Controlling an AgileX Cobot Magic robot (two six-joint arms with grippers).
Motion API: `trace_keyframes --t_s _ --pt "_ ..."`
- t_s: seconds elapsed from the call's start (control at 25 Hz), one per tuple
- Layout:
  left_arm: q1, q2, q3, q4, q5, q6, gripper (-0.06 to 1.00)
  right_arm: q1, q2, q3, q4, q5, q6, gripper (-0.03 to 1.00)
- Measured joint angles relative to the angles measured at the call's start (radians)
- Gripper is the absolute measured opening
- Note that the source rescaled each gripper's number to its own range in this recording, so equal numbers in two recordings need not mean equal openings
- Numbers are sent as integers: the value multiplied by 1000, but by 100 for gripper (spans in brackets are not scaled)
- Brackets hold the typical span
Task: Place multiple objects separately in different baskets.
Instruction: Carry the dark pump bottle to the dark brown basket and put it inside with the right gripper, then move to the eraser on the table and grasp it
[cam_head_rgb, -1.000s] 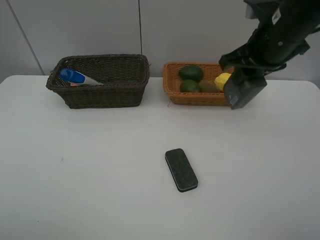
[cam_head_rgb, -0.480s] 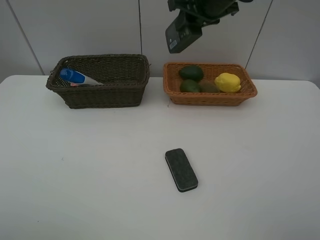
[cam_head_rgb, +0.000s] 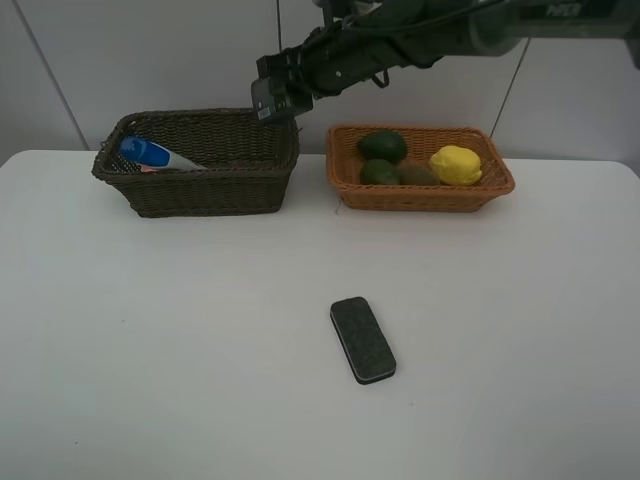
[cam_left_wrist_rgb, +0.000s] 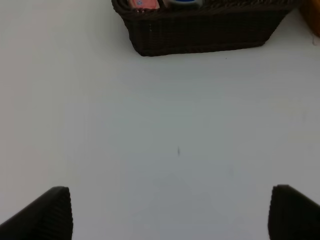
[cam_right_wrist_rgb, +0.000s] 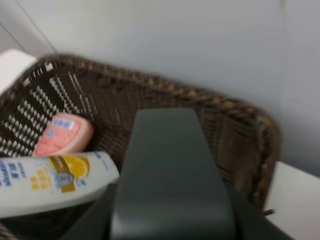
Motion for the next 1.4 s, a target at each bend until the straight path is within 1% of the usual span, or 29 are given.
trace_keyframes --t_s 0.12,0.24,0.28,0.32,0.36,0.4,0.48,0.52,0.6,0.68,0.8,0.96,1.04,1.12,1.24,1.28,1.4 --pt "0 0 0 0 0 0 100 28 64 -47 0 -11 -4 0" --pt "0 0 0 0 0 1 100 53 98 -76 -34 -38 -4 0" --pt "0 0 0 0 0 1 100 58 100 -78 -53 -48 -4 1" --pt "0 0 0 0 0 1 100 64 103 -81 -75 -58 -4 6" --pt "0 0 0 0 0 1 100 67 103 -84 -90 -72 -4 18" --pt "0 0 0 0 0 1 100 68 103 -88 -97 -85 -4 35" --pt "0 0 0 0 0 1 100 69 103 -91 -108 -100 -3 72" --pt "0 0 0 0 0 1 100 69 103 -92 -111 -100 4 83" --pt "0 0 0 0 0 1 100 69 103 -92 -113 -88 12 93" --pt "0 0 0 0 0 1 100 69 100 -92 -116 -61 26 97" --pt "0 0 0 0 0 1 100 69 74 -92 -158 25 52 98" --pt "0 0 0 0 0 1 100 69 -31 -92 -277 215 133 98" --pt "0 0 0 0 0 1 100 69 -104 -92 -363 359 215 99" --pt "0 0 0 0 0 1 100 69 -164 -96 -431 511 321 99" --pt "0 0 0 0 0 1 100 69 -227 -96 -514 762 441 99" --pt "0 0 0 0 0 1 100 69 -242 -90 -533 789 471 99" --pt "0 0 0 0 0 1 100 69 -288 -17 -555 815 546 99"
